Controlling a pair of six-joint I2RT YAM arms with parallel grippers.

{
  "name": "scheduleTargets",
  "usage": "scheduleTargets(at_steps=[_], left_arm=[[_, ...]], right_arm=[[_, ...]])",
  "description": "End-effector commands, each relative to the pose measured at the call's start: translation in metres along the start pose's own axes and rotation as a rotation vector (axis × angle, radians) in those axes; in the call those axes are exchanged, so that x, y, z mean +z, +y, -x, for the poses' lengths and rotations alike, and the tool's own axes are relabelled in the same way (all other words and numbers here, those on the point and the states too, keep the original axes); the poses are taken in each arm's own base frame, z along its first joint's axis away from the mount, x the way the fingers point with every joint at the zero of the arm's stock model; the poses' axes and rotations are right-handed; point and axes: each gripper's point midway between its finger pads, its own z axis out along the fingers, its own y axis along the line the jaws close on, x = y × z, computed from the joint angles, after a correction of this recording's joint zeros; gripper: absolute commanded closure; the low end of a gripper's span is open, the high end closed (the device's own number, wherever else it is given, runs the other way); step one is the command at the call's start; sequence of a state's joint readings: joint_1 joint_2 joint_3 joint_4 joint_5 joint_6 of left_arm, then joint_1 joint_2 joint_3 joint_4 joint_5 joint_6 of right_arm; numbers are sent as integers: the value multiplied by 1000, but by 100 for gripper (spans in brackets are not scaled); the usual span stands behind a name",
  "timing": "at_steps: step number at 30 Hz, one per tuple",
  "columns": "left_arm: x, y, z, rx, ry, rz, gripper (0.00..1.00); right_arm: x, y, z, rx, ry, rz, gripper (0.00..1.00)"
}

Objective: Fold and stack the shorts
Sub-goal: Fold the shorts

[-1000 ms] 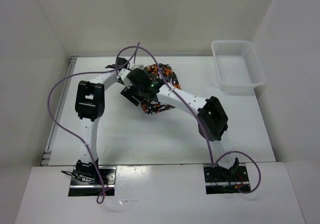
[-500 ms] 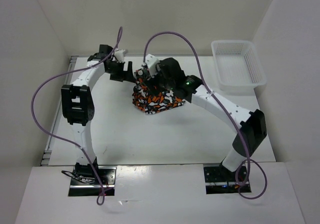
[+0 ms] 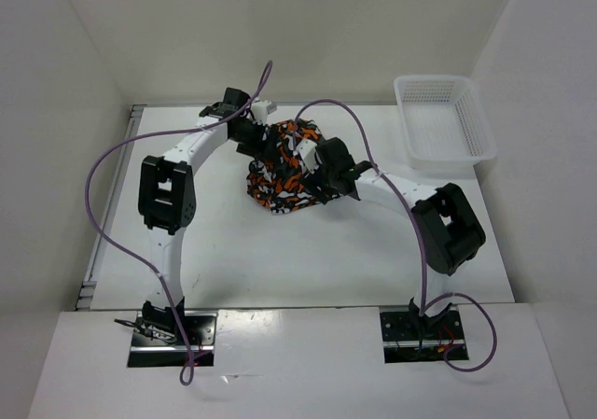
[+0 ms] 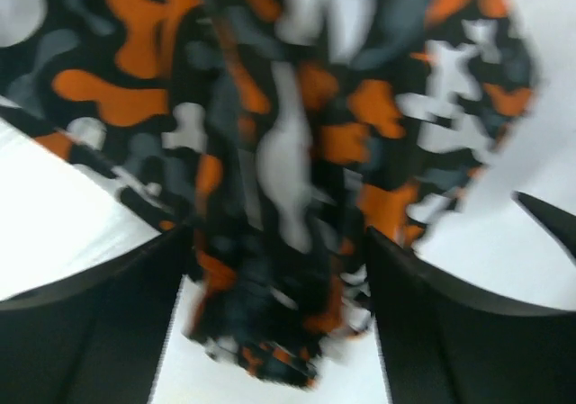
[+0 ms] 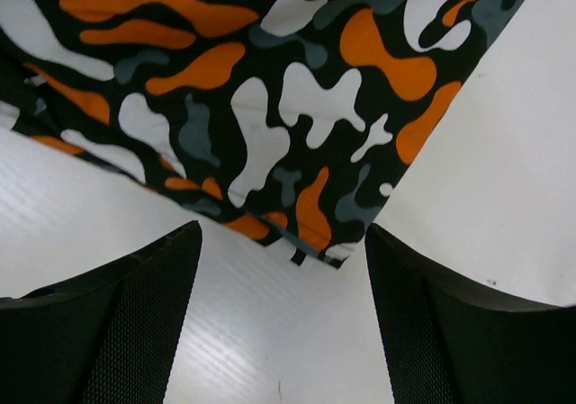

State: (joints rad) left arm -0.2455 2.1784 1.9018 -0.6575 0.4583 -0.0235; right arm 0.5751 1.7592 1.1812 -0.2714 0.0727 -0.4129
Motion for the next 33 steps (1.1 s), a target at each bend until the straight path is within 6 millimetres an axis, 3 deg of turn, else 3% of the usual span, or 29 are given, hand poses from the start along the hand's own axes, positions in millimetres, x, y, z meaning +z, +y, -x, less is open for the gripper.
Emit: scheduleTargets(at_steps=[1, 2, 4, 7, 10, 11, 13, 15, 17, 20, 21, 23, 24, 26, 30, 32, 33], left_arm=[[13, 32, 4, 16, 5, 107, 19], [15, 41, 3, 3, 8, 114, 33], [13, 48, 11, 3, -13, 130, 51], [14, 57, 16, 0, -23, 147, 65], [14, 60, 26, 8, -39, 158, 72], [8, 59, 36, 16, -58, 168, 82], [3, 63, 43, 16, -74, 175, 89], [-4, 73, 52, 15, -92, 215, 92], [6, 94, 42, -8, -65, 264, 91], [21, 104, 25, -32, -8, 271, 82], [32, 106, 10, -51, 37, 256, 76], [33, 102, 10, -52, 36, 233, 68], [34, 98, 11, -52, 33, 211, 66], [34, 98, 11, -52, 33, 210, 60], [30, 96, 14, -48, 25, 211, 47], [22, 93, 16, -45, 19, 221, 45], [16, 97, 16, -53, 14, 227, 40]], right_arm=[[20, -7, 11, -31, -75, -51, 22], [24, -6, 4, -43, -57, -58, 22], [35, -5, -5, -70, -39, -66, 25], [49, 3, -24, -109, 11, -34, 34], [53, 9, -33, -121, 37, -10, 66], [53, 10, -35, -122, 45, -6, 85], [48, 6, -33, -134, 44, -17, 100], [42, 3, -38, -147, 55, -35, 100], [30, 14, -41, -170, 65, -25, 100], [13, 39, -44, -205, 65, 45, 100], [8, 56, -36, -237, 43, 75, 91], [0, 73, -32, -236, 26, 117, 77], [-5, 73, -24, -219, 12, 123, 68], [-8, 72, -11, -182, -11, 123, 66], [-19, 67, 12, -156, -35, 124, 50], [-31, 70, 25, -130, -64, 157, 47], [-39, 68, 33, -120, -73, 166, 40]])
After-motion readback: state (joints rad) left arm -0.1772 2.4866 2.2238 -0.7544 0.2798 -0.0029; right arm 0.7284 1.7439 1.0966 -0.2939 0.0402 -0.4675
